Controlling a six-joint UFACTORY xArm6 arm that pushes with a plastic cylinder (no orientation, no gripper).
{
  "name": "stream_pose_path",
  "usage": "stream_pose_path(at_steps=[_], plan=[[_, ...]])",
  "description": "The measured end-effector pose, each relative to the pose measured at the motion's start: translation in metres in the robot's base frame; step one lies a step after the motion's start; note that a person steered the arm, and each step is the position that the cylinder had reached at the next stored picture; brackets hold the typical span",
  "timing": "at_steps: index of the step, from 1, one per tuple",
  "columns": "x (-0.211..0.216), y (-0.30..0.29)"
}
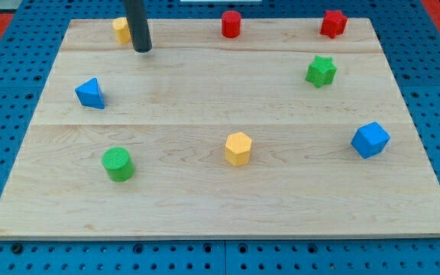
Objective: Point your arm towards center
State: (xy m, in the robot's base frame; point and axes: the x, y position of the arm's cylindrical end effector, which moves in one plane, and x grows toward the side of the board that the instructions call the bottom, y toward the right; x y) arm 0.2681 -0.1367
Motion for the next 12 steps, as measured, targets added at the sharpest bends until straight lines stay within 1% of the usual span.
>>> stream_pose_path(at_steps=[5, 7, 9, 10, 11, 12], plan=[[0.000, 0.015], [0.000, 0.049], [0.000, 0.052], [0.016, 0.076], [0.055, 0.103], [0.074, 0.135]])
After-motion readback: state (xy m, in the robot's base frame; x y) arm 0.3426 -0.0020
